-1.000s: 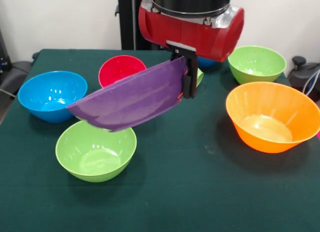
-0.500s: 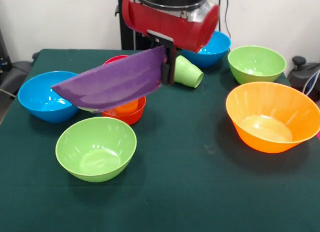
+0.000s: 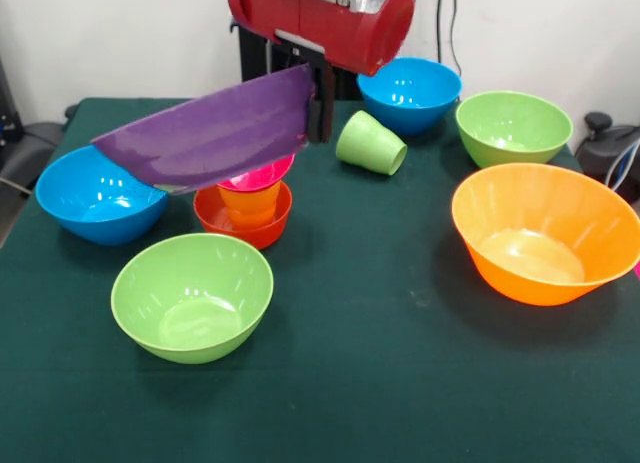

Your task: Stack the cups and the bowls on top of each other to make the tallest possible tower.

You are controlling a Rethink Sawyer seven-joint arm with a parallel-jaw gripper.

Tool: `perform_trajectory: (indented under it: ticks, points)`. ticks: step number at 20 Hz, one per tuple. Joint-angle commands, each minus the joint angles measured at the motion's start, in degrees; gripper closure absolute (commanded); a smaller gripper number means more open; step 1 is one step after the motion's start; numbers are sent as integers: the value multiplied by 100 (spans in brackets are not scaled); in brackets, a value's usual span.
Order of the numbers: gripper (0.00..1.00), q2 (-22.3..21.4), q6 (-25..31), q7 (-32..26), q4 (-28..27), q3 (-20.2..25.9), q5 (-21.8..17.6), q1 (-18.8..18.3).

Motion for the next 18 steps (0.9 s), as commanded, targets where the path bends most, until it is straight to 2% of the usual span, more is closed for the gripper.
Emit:
perform_trajectory:
  ticks: [1, 9, 12, 18]
  points:
    - [100, 73, -1011, 1408, 1264, -48, 302, 194]
    - [100, 65, -1441, 1881, 1563, -460, 585, 497]
    - [100, 92, -1588, 1885, 1680, -529, 686, 558]
    - [100, 110, -1524, 2002, 1703, -816, 781, 696]
